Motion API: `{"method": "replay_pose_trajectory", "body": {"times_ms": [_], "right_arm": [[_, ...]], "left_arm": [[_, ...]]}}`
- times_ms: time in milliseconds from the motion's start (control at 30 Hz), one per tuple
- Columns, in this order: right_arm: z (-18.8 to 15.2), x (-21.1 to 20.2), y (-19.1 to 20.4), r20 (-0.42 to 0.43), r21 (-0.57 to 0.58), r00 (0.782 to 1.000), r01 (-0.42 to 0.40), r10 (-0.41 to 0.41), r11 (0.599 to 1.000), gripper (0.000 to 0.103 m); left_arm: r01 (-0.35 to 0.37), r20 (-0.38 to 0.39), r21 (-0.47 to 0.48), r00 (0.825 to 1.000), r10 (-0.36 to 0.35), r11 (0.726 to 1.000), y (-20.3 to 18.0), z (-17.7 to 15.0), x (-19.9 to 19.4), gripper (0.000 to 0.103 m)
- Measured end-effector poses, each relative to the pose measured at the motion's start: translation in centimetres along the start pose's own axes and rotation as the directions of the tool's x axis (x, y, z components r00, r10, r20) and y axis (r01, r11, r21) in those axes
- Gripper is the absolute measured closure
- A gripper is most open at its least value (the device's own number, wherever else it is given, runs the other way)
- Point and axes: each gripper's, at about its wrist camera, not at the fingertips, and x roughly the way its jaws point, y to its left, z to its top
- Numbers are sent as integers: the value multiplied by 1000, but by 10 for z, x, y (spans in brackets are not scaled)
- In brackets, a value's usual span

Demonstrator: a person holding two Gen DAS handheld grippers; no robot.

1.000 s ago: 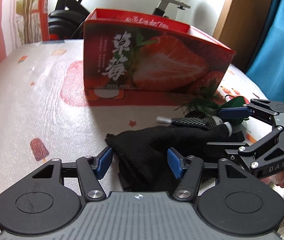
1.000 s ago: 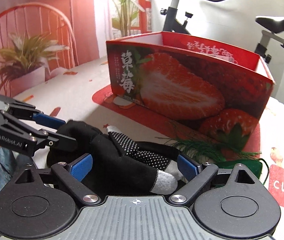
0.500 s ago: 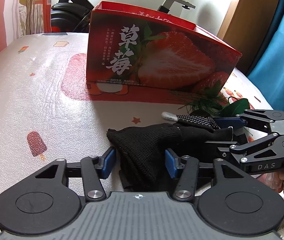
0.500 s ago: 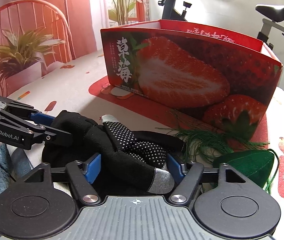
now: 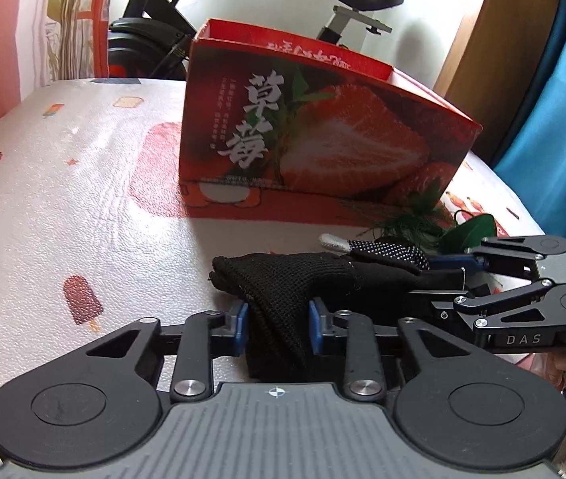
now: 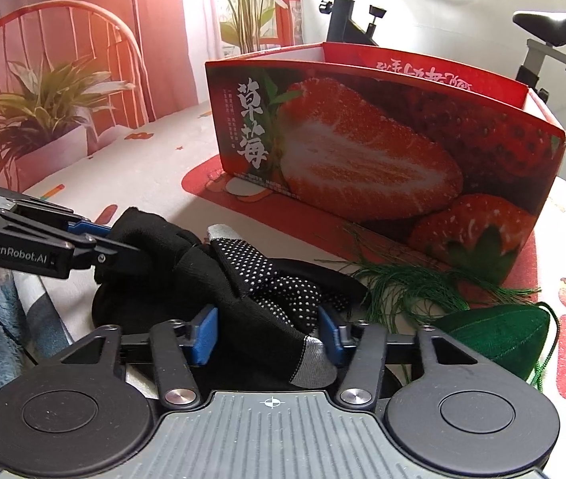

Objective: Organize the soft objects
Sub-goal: 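Move both tools down and close them on the black dotted glove, then lift the black dotted glove with both grippers and lower it into the red box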

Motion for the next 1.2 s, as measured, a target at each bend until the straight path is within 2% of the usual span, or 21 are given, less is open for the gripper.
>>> {"method": "replay_pose_trajectory", "body": {"times_ms": [133,233,467,733,867,1033,1133,1200], "right_arm": [[2,-3,4,6,-17,1000,-6,6,1000,70],[6,-7,5,19,-20,1000,-5,5,1000,73],[22,-14,5,58,-20,998,2,-1,1000,75],[46,-19,18,115,-84,993,14,-4,996,78],[63,-34,20,173,-109,985,36,-17,993,78],[93,-56,11,267,-116,962,87,-53,989,78],[115,-60,0,288,-98,953,131,-98,986,78],[131,-55,-9,270,-102,955,156,-123,982,78]], "left_arm": [[-5,30,7,1000,5,1000,-2,2,-7,77],[-6,55,17,998,5,1000,-6,5,-14,79],[-35,96,51,995,30,998,-13,11,-24,79],[-50,156,17,987,47,999,-6,27,-40,79],[-40,213,32,976,32,999,-11,50,-54,79],[-5,301,83,953,-21,997,-26,97,-67,81],[38,310,101,948,-68,994,-35,129,-61,81],[34,300,132,951,-73,991,-43,148,-51,81]]}}
